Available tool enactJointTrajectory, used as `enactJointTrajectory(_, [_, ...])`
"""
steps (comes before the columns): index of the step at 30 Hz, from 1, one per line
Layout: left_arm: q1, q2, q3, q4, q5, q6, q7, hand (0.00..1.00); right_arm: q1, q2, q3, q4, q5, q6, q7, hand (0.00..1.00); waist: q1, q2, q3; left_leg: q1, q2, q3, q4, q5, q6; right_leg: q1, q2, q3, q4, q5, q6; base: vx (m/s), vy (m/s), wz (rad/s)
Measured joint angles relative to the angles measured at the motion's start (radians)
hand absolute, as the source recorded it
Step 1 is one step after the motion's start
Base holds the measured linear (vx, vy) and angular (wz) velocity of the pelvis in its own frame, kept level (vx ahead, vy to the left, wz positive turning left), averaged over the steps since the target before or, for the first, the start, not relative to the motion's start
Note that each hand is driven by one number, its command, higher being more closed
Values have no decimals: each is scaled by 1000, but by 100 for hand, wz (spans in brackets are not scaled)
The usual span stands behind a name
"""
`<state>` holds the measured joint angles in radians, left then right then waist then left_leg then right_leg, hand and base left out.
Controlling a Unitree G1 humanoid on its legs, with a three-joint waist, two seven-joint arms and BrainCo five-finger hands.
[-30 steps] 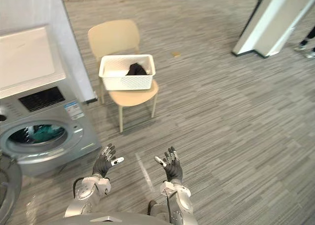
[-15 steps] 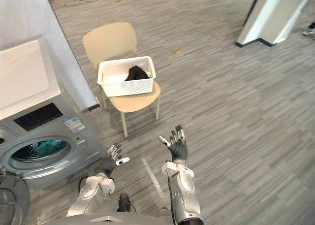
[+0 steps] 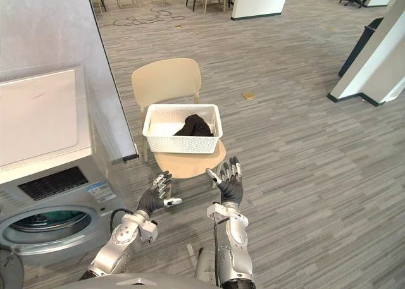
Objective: Pick up the laundry basket with both hands and put the clothes into the washing machine.
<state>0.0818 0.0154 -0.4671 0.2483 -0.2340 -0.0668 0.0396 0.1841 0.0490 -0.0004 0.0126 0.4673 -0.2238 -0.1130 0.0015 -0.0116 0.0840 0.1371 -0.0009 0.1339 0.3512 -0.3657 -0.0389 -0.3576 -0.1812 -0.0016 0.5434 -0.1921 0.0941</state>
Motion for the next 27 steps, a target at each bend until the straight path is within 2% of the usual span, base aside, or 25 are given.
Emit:
enactJointTrajectory(1, [3,0,2,0,0,-1,0,0,6,0,-4,-10,-1,-1,0,0,1,-10,-2,4,6,-2,2,-12,-18,11,6,17,-54,32,1,302,-300,24])
enactJointTrajectory(2, [19,-1,12,2,0,-1,0,0,16,0,-4,-21,-1,-1,-3,0,2,-40,-21,26,16,-4,7,-45,-42,22,-2,37,-98,128,14,315,-358,18])
enactJointTrajectory(3, [24,-27,25,31,-1,0,0,0,15,-10,-10,-20,-1,0,-7,0,5,-10,-30,46,65,-20,11,-70,-60,24,29,6,-42,104,27,303,-370,20])
enactJointTrajectory(5, [43,-55,33,39,-12,0,0,0,16,-24,-28,-25,-4,0,-13,0,1,24,-53,31,125,-26,54,-58,-75,27,66,-39,-6,45,-3,371,-440,31])
enactJointTrajectory(6, [53,-60,35,39,-25,-1,-1,0,15,-24,-31,-26,-5,0,-23,0,1,35,-56,-14,159,-40,150,-34,-68,42,82,-68,4,18,-18,374,-456,50])
enactJointTrajectory(7, [61,-60,37,38,-34,-1,-1,0,16,-21,-33,-27,-9,0,-30,0,-2,41,-54,-61,187,-60,271,-2,-41,67,94,-96,3,3,-33,307,-391,48])
enactJointTrajectory(8, [74,-60,42,38,-51,-1,-1,0,17,-21,-34,-30,-27,1,-32,0,1,48,-48,-121,216,-79,406,59,-2,99,112,-118,0,-11,-51,282,-341,36])
enactJointTrajectory(9, [97,-61,62,36,-66,-1,-2,0,23,-21,-33,-49,-43,1,-39,0,14,56,-42,-197,260,-90,572,187,61,147,136,-146,-8,-29,-75,255,-312,19])
enactJointTrajectory(10, [120,-62,74,36,-70,0,-3,0,34,-20,-35,-66,-43,1,-42,0,25,53,-37,-238,286,-100,659,289,87,183,153,-155,-18,-51,-94,188,-223,15])
enactJointTrajectory(11, [134,-61,80,37,-70,0,-3,0,43,-18,-35,-80,-43,-1,-42,0,30,57,-35,-261,299,-110,717,326,97,209,159,-171,-25,-69,-111,189,-176,31])
enactJointTrajectory(12, [157,-60,79,38,-69,6,-5,0,47,-22,-46,-79,-42,-11,-45,0,30,58,-33,-325,310,-106,830,307,94,252,162,-190,-34,-94,-122,281,-218,47])
enactJointTrajectory(14, [191,-55,75,40,-66,9,-11,0,47,-28,-79,-73,-43,-11,-54,0,32,58,-32,-411,306,-61,901,251,91,306,161,-209,-79,-105,-125,277,-158,42])
enactJointTrajectory(16, [214,-53,75,46,-65,17,-20,0,47,-28,-110,-72,-43,-11,-72,0,36,50,-32,-467,278,30,792,181,78,347,137,-234,-136,-104,-126,249,-12,30])
enactJointTrajectory(17, [215,-53,74,52,-62,18,-29,0,46,-31,-131,-70,-43,-11,-73,0,39,48,-30,-475,257,87,653,146,62,363,119,-243,-157,-105,-119,266,41,29])
enactJointTrajectory(18, [215,-53,75,55,-57,18,-31,0,46,-33,-141,-69,-43,-10,-73,0,39,48,-30,-475,247,116,581,137,51,371,111,-249,-168,-106,-113,280,61,37])
enactJointTrajectory(19, [214,-53,75,56,-56,18,-34,0,45,-40,-166,-62,-44,-10,-73,0,37,48,-31,-475,223,169,432,134,38,387,92,-266,-188,-107,-97,322,119,37])
enactJointTrajectory(21, [214,-53,77,61,-45,18,-45,0,22,-69,-205,-8,-95,7,-89,0,40,54,-36,-443,175,221,165,182,16,409,74,-274,-211,-114,-46,337,137,21])
enactJointTrajectory(22, [213,-53,78,64,-41,18,-47,0,15,-78,-213,9,-111,13,-93,0,44,60,-36,-434,163,221,112,221,30,419,76,-270,-211,-122,-32,294,144,-5])
enactJointTrajectory(23, [207,-52,87,99,-38,22,-47,0,8,-75,-222,51,-154,36,-99,0,46,29,-39,-409,122,218,118,224,77,441,41,-255,-205,-143,-3,406,171,9])
enactJointTrajectory(24, [200,-53,95,126,-35,28,-48,0,15,-77,-230,59,-199,62,-98,0,27,12,-50,-389,88,221,121,185,99,448,11,-244,-155,-142,7,502,196,17])
enactJointTrajectory(25, [192,-53,94,134,-34,32,-49,0,15,-76,-234,59,-218,73,-95,0,23,1,-45,-376,73,225,122,170,109,429,-8,-220,-91,-141,8,433,159,26])
enactJointTrajectory(27, [153,-39,94,139,-15,42,-60,0,12,-68,-241,71,-286,110,-85,0,14,-21,-34,-308,22,229,96,133,125,288,-84,-136,254,-94,64,418,158,20])
